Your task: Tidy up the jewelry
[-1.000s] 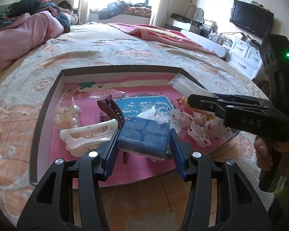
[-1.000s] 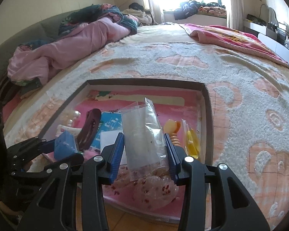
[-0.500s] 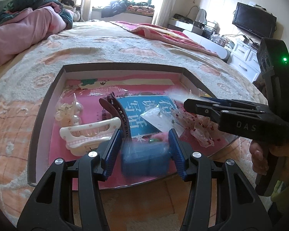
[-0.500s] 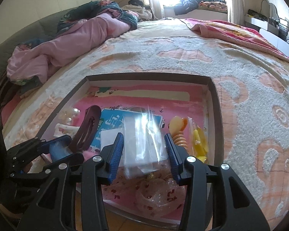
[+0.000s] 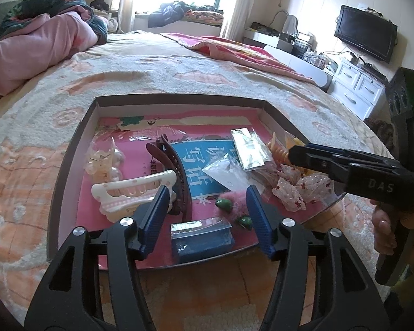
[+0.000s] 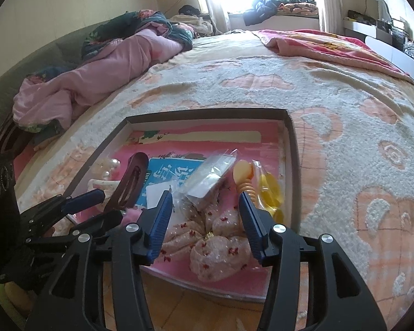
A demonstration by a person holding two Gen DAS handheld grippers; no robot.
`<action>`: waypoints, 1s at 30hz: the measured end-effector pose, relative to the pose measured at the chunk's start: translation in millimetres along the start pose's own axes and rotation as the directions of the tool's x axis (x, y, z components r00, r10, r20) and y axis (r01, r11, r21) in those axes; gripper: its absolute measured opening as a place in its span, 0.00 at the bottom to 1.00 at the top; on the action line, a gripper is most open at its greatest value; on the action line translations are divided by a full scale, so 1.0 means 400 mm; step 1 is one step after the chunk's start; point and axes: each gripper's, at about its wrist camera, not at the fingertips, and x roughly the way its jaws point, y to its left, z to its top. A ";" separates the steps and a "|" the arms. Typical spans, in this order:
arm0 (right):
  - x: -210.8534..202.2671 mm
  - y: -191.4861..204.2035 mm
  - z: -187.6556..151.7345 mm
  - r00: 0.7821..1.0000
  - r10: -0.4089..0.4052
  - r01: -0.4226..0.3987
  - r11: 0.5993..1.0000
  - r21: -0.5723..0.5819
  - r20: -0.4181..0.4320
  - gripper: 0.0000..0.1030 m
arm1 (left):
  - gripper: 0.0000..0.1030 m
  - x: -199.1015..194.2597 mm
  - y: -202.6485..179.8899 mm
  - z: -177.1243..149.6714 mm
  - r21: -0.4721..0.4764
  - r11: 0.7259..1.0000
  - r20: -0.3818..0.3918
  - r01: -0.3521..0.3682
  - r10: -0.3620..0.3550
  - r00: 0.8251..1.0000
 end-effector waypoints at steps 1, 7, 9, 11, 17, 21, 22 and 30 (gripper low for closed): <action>-0.008 -0.002 -0.002 1.000 -0.001 0.001 1.000 0.002 0.004 0.49 | 0.49 -0.003 0.001 0.001 -0.001 1.000 0.002 -0.003 0.003 1.000; -0.063 -0.007 -0.018 1.000 0.002 -0.002 1.000 0.009 0.031 0.57 | 0.58 -0.035 -0.002 0.003 -0.009 1.000 0.018 -0.021 0.021 1.000; -0.089 -0.005 -0.026 0.999 0.002 -0.002 1.000 0.006 0.047 0.61 | 0.63 -0.049 -0.006 0.003 -0.010 1.000 0.028 -0.027 0.027 0.999; -0.109 -0.001 -0.032 0.998 0.002 -0.003 1.000 0.004 0.061 0.69 | 0.66 -0.068 -0.007 0.005 -0.016 0.999 0.045 -0.042 0.043 0.998; -0.186 0.013 -0.062 0.992 -0.003 0.004 1.000 -0.009 0.127 0.80 | 0.79 -0.128 -0.020 0.001 -0.020 0.997 0.090 -0.075 0.077 0.993; -0.224 0.026 -0.082 0.988 -0.002 0.006 1.000 -0.021 0.152 0.87 | 0.88 -0.161 -0.027 -0.006 -0.023 0.996 0.106 -0.091 0.093 0.990; -0.234 0.032 -0.088 0.987 -0.006 0.010 1.000 -0.028 0.161 0.88 | 0.89 -0.172 -0.030 -0.008 -0.023 0.995 0.110 -0.097 0.099 0.989; -0.296 0.071 -0.133 0.973 -0.036 0.050 0.997 -0.059 0.228 0.91 | 0.89 -0.233 -0.042 -0.033 -0.016 0.992 0.143 -0.126 0.127 0.982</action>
